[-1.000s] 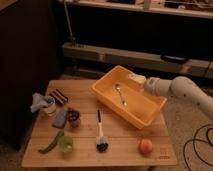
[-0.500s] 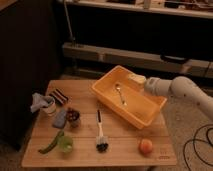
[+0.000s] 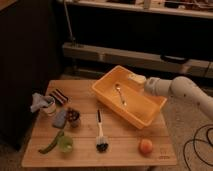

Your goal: Wipe table surface with eraser

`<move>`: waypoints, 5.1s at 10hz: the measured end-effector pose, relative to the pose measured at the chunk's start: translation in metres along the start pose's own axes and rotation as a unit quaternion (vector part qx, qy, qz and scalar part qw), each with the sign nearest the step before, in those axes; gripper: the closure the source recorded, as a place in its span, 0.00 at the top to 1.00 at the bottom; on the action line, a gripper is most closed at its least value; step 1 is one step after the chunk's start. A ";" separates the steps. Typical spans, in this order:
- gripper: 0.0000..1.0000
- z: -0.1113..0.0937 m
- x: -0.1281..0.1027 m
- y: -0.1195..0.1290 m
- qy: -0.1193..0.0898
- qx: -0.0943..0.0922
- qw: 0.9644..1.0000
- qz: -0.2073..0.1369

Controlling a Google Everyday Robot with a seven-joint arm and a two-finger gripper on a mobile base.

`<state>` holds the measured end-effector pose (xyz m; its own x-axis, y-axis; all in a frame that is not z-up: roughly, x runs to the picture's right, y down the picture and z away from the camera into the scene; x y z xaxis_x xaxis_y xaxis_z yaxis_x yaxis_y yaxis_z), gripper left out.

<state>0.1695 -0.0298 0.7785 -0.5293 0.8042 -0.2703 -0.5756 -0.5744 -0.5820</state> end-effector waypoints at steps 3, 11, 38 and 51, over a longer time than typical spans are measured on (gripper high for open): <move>0.80 0.000 0.000 0.000 0.000 0.000 1.000 0.000; 0.80 -0.001 -0.001 0.002 0.004 -0.002 1.000 -0.007; 0.80 0.293 0.168 0.239 0.254 0.072 0.770 -0.580; 0.80 0.405 0.250 0.182 0.300 0.064 0.761 -0.571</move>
<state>-0.3203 0.0046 0.9157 0.7205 0.6927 0.0323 -0.5226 0.5730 -0.6314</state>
